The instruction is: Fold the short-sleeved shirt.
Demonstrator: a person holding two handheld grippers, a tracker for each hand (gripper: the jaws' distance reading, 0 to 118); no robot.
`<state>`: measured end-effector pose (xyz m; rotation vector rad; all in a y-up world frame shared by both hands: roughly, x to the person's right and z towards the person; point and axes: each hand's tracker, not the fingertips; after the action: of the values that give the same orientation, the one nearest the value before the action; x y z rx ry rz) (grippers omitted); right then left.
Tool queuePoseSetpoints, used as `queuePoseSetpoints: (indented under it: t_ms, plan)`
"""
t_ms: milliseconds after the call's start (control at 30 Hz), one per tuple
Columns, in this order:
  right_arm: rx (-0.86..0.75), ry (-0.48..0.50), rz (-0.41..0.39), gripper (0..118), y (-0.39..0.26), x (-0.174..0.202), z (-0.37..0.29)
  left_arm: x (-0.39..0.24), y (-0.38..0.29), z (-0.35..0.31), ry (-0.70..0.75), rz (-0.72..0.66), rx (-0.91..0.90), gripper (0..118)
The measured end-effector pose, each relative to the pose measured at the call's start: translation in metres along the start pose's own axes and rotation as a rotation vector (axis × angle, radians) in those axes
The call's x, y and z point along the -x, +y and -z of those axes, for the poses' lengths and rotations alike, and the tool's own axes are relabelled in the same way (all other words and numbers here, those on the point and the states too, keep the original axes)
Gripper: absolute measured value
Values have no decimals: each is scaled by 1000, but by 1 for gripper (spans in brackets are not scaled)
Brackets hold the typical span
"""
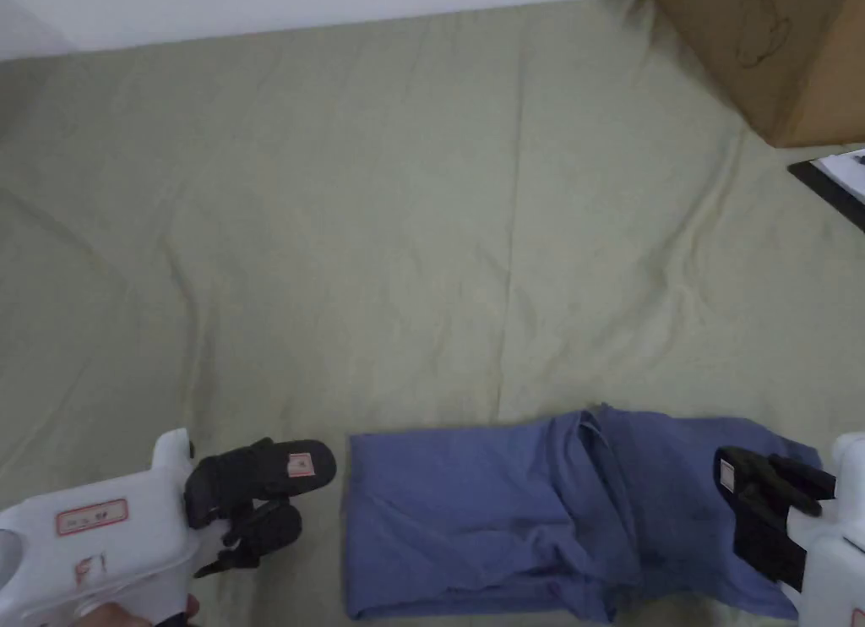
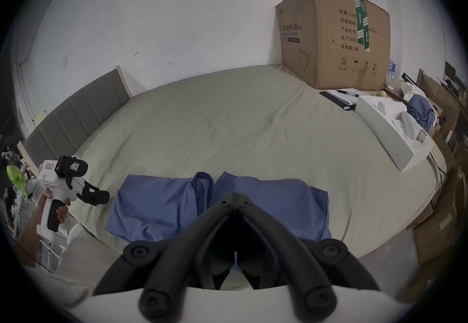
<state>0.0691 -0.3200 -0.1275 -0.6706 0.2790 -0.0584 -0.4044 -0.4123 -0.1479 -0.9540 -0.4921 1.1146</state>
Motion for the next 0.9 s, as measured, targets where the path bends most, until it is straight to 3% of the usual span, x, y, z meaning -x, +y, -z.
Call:
queuePoseSetpoints:
  t_ms: [100,200,367,400,433,467,500,567,700,900]
  plan:
    - [7,-4,-23,0,2,5,2,5,1,27,32,29,109,118]
    - [19,0,-44,0,2,8,5,7,-2,53,-68,35,188,118]
    - [42,7,-51,0,3,10,12,8,12,74,-80,63,225,116]
    - [45,7,-48,0,3,10,12,6,13,76,-74,64,222,108]
    - [51,6,-45,0,4,9,13,9,16,75,-33,77,212,72]
    - [52,6,-42,0,4,9,14,10,16,78,75,95,207,16]
    - [51,6,-40,0,4,9,14,15,14,82,126,98,207,7]
    - [54,2,-41,0,5,8,14,18,14,80,53,28,237,6]
    - [49,-8,-40,0,6,6,11,-3,22,64,101,144,233,6]
    - [39,-12,-29,0,7,7,6,-20,29,21,119,158,165,6]
